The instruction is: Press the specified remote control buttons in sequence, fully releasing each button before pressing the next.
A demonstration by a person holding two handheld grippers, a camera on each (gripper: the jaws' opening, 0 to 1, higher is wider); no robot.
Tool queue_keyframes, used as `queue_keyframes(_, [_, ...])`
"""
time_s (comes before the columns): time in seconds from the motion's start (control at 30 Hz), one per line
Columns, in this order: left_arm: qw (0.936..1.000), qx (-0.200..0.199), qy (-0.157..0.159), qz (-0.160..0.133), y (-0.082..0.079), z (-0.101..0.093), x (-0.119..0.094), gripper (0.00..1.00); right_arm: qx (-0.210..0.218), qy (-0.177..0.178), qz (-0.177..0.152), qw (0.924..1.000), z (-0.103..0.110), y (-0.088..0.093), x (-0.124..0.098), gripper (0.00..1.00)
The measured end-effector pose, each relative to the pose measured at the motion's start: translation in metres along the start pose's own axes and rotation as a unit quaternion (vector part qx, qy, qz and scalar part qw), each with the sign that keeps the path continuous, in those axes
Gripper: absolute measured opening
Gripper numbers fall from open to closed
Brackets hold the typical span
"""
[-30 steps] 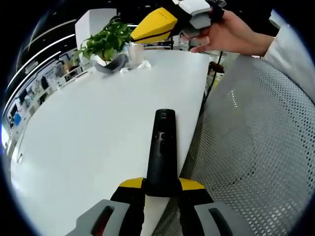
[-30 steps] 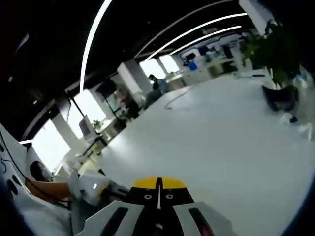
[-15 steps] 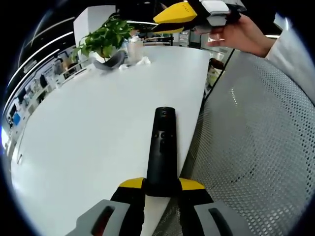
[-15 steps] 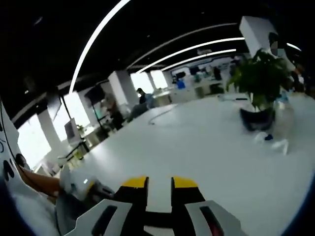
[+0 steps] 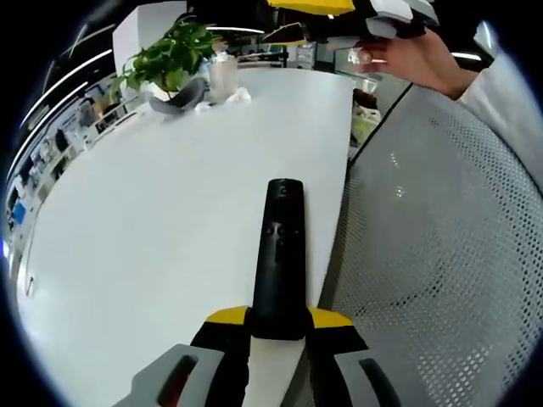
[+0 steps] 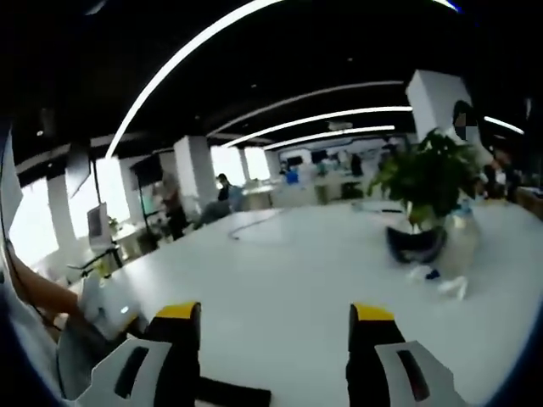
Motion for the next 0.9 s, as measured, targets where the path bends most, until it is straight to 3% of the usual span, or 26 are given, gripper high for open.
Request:
queue_keyframes(0.13, [1.0000, -0.002, 0.006, 0.005, -0.002, 0.004, 0.000, 0.24, -0.002, 0.006, 0.008, 0.9999, -0.002, 0.001, 0.002, 0.86])
queue_keyframes(0.47, [0.9995, -0.009, 0.019, 0.023, -0.010, 0.017, 0.000, 0.24, -0.011, 0.012, 0.018, 0.9997, -0.004, 0.003, 0.003, 0.84])
queue_keyframes(0.9, [0.9978, 0.035, 0.020, 0.052, -0.021, 0.039, 0.002, 0.24, -0.005, 0.015, 0.015, 0.9998, -0.005, 0.002, 0.002, 0.86])
Point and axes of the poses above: the point that each gripper's makers call its tool centre point, and the gripper's own axes: x roughly forward along the fingers, z roughly to its left, y roughly out of its underside, the point moved 7 cm from there along -x, roughly backward along the fingers, and after that the axes turned 15 degrees about -x, right-handed, at the moved point
